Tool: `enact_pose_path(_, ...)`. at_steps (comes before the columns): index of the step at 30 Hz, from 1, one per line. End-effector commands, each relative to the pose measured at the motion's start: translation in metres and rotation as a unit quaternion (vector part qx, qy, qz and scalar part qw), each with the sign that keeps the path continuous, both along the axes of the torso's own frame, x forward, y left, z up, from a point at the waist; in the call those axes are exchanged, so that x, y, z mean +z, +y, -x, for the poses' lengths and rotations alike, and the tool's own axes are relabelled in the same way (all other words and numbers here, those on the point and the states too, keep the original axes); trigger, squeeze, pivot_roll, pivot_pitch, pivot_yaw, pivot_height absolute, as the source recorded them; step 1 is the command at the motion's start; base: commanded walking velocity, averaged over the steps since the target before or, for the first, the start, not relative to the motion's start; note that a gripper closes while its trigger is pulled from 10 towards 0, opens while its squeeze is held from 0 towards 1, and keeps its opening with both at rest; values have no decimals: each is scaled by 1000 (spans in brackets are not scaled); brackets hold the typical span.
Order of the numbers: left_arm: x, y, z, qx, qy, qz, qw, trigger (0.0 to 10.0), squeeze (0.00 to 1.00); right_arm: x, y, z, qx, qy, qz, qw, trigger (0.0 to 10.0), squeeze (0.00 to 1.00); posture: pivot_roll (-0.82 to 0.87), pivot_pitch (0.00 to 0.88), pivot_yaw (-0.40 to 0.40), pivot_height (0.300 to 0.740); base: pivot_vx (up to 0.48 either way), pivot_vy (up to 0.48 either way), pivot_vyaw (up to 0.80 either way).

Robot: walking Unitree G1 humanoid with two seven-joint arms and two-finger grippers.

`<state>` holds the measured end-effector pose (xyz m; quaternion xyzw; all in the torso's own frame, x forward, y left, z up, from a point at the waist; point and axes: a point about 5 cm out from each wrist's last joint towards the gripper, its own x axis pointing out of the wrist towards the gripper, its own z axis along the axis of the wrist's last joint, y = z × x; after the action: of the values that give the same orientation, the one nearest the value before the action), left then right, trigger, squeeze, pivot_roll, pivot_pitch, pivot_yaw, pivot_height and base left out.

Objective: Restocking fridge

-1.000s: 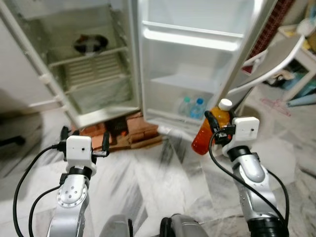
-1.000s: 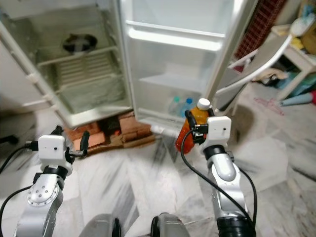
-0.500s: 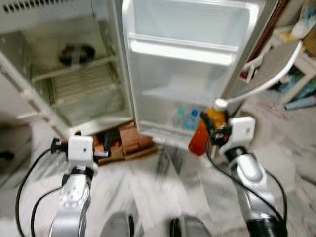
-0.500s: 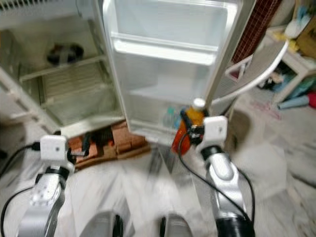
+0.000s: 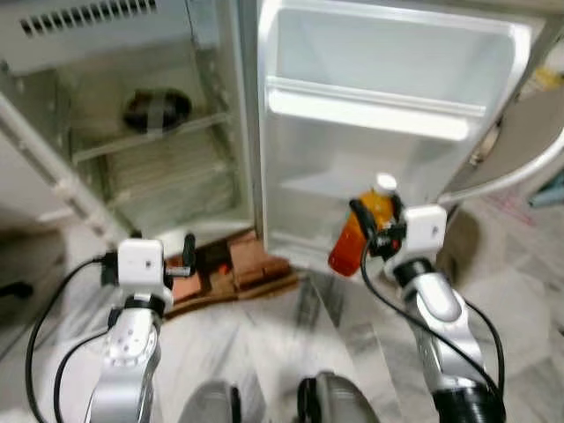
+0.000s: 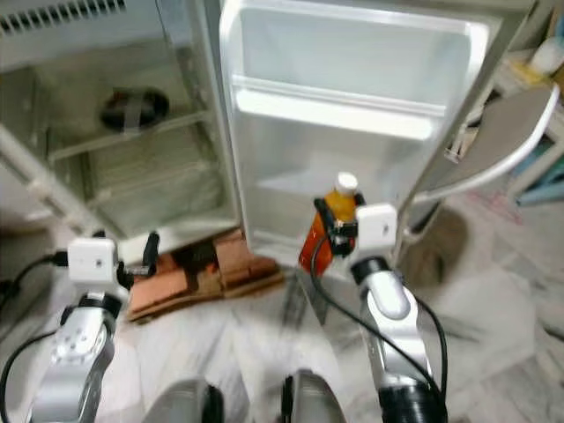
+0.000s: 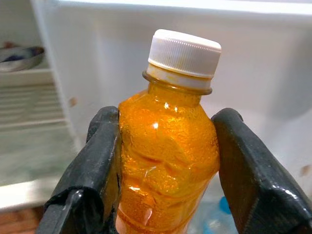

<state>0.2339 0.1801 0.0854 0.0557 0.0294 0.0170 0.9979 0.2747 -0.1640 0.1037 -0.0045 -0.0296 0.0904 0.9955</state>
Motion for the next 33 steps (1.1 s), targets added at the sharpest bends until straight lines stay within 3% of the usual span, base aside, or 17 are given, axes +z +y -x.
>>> enact_pose_path(1, 0, 7, 2, 9, 1, -5, 1000, 10000, 0, 7, 2, -1, 3, -16, -5, 1000, 10000, 0, 71, 146, -45, 740, 0, 0, 0)
enact_pose_path(8, 2, 4, 2, -1, -3, -13, 1000, 10000, 0, 7, 2, -2, 2, -19, -1, 1000, 10000, 0, 69, 147, -44, 740, 0, 0, 0)
enact_pose_path(33, 1, 6, 1, 5, -1, -22, 1000, 10000, 0, 8, 5, -5, 3, -20, -5, 1000, 10000, 0, 72, 150, -42, 740, 351, 0, 0)
